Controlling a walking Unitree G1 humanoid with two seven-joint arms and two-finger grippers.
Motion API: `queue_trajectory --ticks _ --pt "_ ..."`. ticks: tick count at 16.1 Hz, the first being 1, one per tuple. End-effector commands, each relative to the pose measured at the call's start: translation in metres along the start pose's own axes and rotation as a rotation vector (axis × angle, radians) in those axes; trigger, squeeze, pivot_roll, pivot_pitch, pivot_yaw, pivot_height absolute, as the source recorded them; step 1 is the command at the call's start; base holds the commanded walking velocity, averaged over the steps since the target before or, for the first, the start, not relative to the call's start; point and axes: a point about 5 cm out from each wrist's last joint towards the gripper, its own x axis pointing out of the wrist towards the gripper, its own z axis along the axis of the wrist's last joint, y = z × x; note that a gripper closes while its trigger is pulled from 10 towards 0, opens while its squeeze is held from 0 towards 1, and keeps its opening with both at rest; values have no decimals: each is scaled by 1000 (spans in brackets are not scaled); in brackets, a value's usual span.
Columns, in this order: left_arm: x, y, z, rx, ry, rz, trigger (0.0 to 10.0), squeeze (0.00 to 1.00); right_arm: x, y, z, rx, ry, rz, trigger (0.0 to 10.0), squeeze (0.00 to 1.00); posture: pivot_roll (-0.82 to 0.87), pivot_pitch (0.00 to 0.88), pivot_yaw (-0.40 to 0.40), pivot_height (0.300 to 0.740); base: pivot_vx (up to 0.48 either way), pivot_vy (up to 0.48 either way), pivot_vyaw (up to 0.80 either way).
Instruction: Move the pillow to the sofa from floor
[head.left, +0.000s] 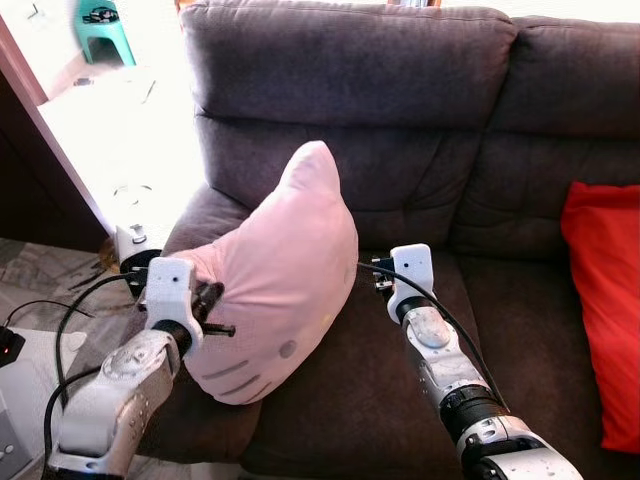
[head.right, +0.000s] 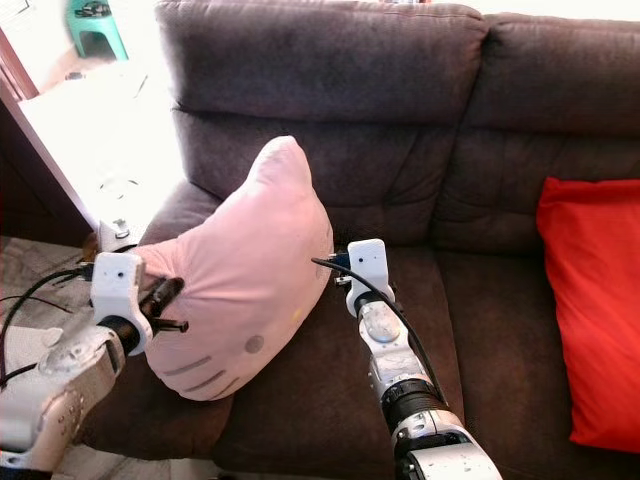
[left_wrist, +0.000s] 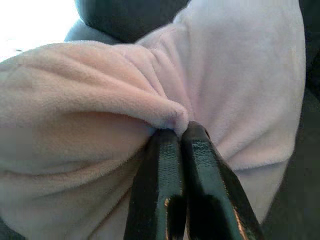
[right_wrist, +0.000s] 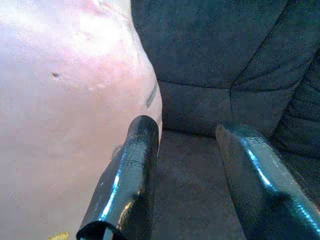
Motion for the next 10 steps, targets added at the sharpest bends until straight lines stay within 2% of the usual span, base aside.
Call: queue_trajectory --ticks 1,3,5,6,10 --pt "-2 13 -14 26 43 72 10000 0 -1 -1 -2 0 5 -1 10000 0 194 110 -27 740 0 0 0" --pt "-1 18 -13 14 12 118 10000 0 -1 -1 -3 0 7 -2 10000 0 193 114 -26 740 0 0 0" --pt "2 32 -8 -62 -36 279 10000 0 -2 -1 -4 -1 10 -1 10000 0 193 115 -26 740 0 0 0" --pt "4 36 -5 -113 -58 317 10000 0 -2 -1 -4 0 11 -1 10000 0 193 115 -26 740 0 0 0" --pt "5 38 -7 -122 -79 343 10000 0 -2 -1 -5 2 12 -3 10000 0 190 118 -25 740 0 0 0"
